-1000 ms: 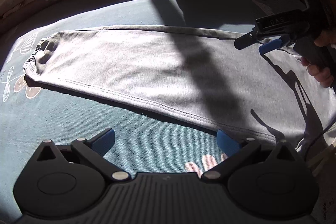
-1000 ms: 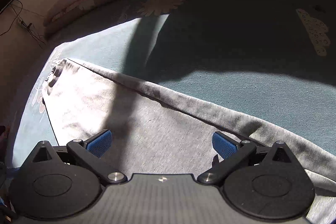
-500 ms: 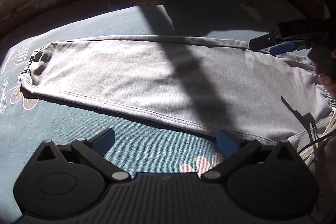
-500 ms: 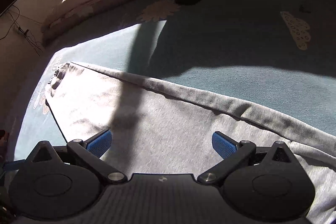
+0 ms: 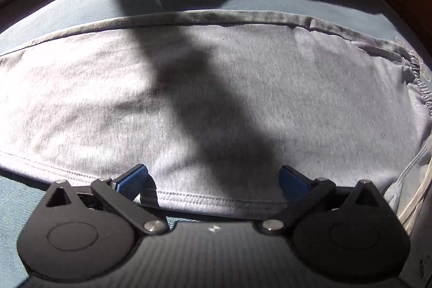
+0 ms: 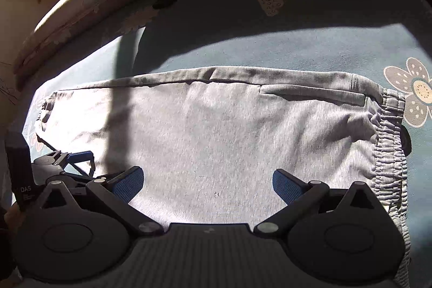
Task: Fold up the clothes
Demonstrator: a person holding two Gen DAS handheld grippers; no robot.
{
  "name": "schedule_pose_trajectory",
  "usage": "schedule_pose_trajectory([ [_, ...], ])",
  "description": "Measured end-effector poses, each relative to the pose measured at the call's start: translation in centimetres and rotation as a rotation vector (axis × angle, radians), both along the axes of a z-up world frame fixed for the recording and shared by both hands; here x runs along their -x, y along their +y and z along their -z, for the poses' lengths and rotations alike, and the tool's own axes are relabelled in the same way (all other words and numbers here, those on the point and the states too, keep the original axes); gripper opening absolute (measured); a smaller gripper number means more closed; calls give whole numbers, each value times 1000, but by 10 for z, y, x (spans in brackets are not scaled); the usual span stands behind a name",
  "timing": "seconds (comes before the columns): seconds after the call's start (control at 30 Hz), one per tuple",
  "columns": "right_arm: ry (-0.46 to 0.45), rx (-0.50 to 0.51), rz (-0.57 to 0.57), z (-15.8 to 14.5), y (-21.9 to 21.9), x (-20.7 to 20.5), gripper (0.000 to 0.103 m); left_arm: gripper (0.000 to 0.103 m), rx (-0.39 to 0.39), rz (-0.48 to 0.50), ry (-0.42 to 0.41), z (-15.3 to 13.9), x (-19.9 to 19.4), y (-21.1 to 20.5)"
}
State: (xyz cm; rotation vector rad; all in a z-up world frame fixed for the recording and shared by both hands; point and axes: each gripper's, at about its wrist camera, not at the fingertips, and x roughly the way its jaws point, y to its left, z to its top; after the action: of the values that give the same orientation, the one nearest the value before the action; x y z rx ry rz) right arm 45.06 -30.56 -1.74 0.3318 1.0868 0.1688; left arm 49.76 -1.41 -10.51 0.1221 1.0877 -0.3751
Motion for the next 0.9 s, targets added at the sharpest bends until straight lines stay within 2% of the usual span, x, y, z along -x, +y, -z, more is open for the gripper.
schedule_pose_trajectory([
  [0.13,15,3,8,-4,19,10,103,102,50,2,62,-1,13,24],
  [0.23,-4,-24,-6,-13,41,8,103,102,75,-19,10,-17,6,53],
  [0.33,-8,-39,-24,-14,65,3,103,102,58,-51,-49,-22,-15,83],
  [0.47,-4,-57,-49,-11,98,-6,103,102,55,-145,-72,-14,-50,123],
  [0.57,11,-59,-55,-6,118,-12,103,102,84,-223,-16,-3,-69,152],
  [0.63,25,-60,-56,-5,129,-17,103,102,144,-263,26,1,-74,177],
  [0.77,40,-50,-77,-6,150,-31,103,102,172,-266,-7,-18,-81,214],
  [0.9,34,-46,-98,-6,164,-46,103,102,217,-327,-116,-33,-120,267],
])
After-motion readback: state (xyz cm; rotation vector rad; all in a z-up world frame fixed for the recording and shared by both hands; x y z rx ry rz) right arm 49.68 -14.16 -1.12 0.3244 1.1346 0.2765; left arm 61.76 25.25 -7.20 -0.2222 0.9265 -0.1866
